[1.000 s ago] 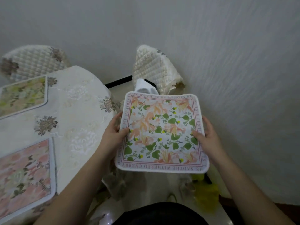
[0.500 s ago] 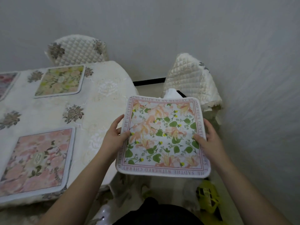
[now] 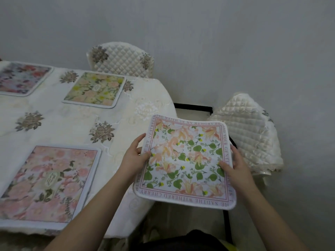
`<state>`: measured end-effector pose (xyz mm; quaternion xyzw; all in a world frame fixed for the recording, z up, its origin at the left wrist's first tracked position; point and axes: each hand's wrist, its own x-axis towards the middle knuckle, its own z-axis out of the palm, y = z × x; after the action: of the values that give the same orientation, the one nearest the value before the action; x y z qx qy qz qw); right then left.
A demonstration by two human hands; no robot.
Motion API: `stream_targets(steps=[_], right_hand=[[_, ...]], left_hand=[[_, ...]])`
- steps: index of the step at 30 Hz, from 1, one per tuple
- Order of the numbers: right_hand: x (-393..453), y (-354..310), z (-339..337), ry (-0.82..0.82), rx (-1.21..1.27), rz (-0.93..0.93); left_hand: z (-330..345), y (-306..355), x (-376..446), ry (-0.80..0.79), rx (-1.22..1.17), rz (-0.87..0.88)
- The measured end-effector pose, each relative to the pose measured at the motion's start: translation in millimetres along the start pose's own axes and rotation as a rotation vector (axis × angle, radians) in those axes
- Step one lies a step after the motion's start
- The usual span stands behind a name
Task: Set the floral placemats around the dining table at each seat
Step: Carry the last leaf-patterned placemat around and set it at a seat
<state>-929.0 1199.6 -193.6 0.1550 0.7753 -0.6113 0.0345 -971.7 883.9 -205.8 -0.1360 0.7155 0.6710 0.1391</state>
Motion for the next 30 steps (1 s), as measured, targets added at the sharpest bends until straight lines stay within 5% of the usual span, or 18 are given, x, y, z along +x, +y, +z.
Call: stream_targets(steps=[30], right_hand=[[338.1, -50.6, 173.9, -0.622, -0.599, -0.146]], left_hand=[[-13.8, -49.7, 112.3, 0.708, -0.437, -0.379]])
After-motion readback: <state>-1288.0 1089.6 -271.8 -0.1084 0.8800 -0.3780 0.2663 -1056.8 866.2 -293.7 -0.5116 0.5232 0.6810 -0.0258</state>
